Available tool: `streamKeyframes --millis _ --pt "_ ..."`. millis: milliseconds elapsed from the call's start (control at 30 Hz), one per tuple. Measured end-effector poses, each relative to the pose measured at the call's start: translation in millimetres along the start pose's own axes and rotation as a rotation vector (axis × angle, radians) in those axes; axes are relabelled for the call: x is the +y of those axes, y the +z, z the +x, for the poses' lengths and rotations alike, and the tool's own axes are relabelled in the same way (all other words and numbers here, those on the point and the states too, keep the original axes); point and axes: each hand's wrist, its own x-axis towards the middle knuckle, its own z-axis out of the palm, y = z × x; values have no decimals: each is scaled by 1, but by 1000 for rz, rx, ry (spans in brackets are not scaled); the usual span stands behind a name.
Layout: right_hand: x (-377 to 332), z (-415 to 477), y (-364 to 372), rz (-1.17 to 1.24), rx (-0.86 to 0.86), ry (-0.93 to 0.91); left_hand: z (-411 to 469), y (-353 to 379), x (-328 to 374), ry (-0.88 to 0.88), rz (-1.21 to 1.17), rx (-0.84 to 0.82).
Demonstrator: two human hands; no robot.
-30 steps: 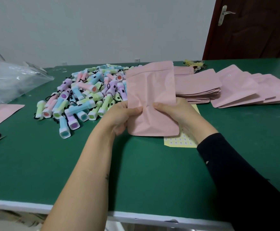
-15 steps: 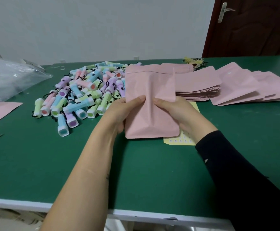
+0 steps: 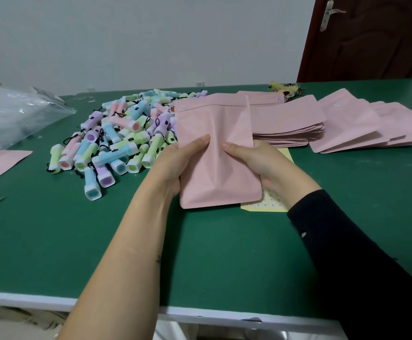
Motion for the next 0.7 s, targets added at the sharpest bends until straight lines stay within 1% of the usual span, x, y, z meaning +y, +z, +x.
streamKeyframes --millis 100,267,467,700 --pt "1 0 1 -30 10 -3 -1 2 0 10 -7 6" --pt "0 -3 6 8 42 -24 -4 5 -1 4 8 -8" --pt "0 -6 11 -18 78 -36 -5 7 0 0 72 22" --pt "0 -6 13 10 91 -17 -6 5 2 -6 137 7"
